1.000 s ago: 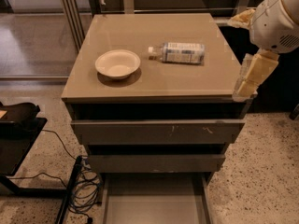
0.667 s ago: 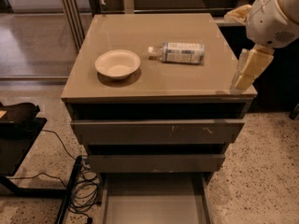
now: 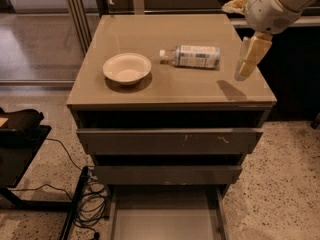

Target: Place blue plastic bottle into bottom drawer

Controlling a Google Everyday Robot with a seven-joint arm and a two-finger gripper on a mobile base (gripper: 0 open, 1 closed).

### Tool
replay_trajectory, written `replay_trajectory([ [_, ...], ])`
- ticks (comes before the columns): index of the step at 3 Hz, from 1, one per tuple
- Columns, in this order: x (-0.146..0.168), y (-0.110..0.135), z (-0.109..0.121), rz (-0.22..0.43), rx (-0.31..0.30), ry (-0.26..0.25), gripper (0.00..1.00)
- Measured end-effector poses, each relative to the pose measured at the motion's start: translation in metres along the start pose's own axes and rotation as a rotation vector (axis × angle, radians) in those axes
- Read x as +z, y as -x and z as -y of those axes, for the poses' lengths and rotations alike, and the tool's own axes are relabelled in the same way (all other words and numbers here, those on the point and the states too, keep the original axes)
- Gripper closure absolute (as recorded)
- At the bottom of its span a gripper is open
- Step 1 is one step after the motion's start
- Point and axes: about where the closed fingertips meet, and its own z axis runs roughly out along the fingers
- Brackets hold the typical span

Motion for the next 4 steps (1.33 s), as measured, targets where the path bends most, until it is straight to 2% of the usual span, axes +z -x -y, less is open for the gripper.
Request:
replay_trajectory([
  [1, 0.021, -0.012, 0.033, 0.019, -0.016, 0.010, 0.00],
  [2, 0.057, -0.059, 0.078, 0.059, 0.041, -0.010, 0.00],
  [3, 0.058, -0.057, 0.079, 0.060, 0.035, -0.010, 0.00],
  [4, 0.073, -0.049, 0.089, 0.099, 0.006, -0.008, 0.00],
])
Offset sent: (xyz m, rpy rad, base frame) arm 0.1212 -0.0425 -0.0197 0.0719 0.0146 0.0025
